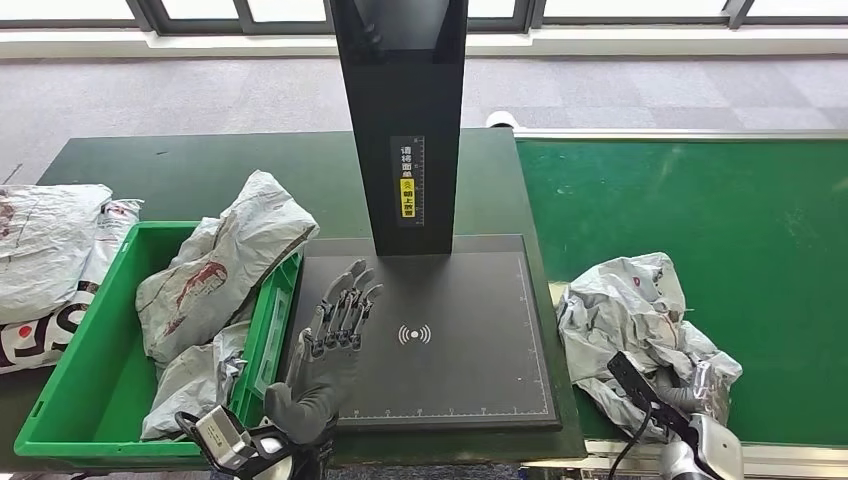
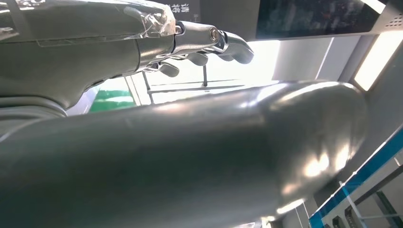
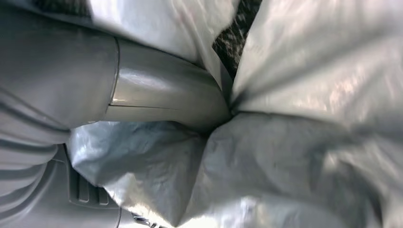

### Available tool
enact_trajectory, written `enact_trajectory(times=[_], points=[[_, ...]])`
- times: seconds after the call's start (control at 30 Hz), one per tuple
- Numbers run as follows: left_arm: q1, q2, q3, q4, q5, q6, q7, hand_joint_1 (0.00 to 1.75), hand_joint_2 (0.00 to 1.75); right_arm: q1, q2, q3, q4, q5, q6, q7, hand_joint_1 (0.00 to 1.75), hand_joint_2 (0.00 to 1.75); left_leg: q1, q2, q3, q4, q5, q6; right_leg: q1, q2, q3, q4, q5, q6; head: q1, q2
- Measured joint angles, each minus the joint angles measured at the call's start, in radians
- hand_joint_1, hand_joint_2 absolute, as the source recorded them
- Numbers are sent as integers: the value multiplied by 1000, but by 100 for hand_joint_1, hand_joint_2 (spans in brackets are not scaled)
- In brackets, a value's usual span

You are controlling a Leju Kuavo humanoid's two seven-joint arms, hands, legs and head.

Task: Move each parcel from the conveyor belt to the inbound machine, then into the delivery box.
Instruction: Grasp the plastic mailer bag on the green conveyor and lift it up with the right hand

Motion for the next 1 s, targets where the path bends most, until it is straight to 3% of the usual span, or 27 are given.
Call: enact_trajectory(times=[0.23,0.43,0.53,0.8,1.0], points=[[23,-7,0,-8,-7,27,0,0,0,167,110,25,-454,-339,-32,-259,175,175,0,-5,-4,0,0,-1,0,-3,-3,1,-1,-1,0,0],[29,-7,0,-15,0,38,0,0,0,319,183,91,-824,-508,-64,-421,175,175,0,-5,-5,-1,-1,-1,0,-3,-4,1,-3,-1,0,0],[29,-7,0,-15,6,41,0,0,0,363,206,138,-948,-529,-67,-469,175,175,0,-3,-5,-1,-1,-1,0,-2,-5,1,-3,-1,0,0],[25,-7,0,-16,9,49,0,0,0,374,222,281,-1041,-524,-22,-467,175,175,0,-2,-4,-1,0,-1,-1,-2,-4,1,-3,-1,0,0],[11,-7,0,-13,17,46,0,0,0,289,224,366,-919,-494,-10,-454,175,175,0,-1,-4,-1,0,-1,0,0,-4,1,-2,-1,0,0]])
